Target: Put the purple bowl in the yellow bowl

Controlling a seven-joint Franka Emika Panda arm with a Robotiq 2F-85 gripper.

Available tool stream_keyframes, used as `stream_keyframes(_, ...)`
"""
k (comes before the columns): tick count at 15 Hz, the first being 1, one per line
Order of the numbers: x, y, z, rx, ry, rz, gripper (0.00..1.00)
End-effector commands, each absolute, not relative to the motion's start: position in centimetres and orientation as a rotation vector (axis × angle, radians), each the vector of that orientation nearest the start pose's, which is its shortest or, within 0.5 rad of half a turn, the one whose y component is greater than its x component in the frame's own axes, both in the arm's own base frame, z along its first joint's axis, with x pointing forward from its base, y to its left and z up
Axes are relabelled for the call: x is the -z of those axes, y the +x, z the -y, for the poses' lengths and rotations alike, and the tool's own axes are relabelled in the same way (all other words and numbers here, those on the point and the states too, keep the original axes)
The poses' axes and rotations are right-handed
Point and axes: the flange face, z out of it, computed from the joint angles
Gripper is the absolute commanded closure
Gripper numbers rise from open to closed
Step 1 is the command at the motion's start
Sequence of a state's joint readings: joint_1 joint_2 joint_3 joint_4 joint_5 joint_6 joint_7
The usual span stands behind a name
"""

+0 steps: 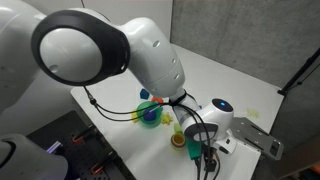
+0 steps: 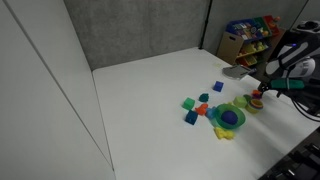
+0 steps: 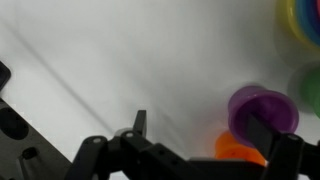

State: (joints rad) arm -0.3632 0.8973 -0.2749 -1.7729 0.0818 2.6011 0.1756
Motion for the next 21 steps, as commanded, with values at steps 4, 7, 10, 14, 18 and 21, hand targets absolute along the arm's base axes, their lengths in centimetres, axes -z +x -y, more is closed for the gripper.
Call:
stream_keyframes(4, -4.7, 51.7, 37.4, -0.087, -3.038, -1.304, 0.36)
stream_keyframes(7, -4.3, 51.6, 37.1, -0.091, -3.043, -1.306, 0.59)
stream_keyframes(10, -4.8, 51.5, 37.1, -0.091, -3.035, -1.312, 0.84)
stream_keyframes(14, -7.1, 51.4, 37.0, -0.057, -3.014, -1.322, 0.98)
stream_keyframes(18, -10.8, 51.4, 35.5, 0.001, -3.009, -1.289, 0.95)
stream_keyframes(21, -12.5, 51.1, 33.7, 0.018, -3.006, -1.252, 0.95)
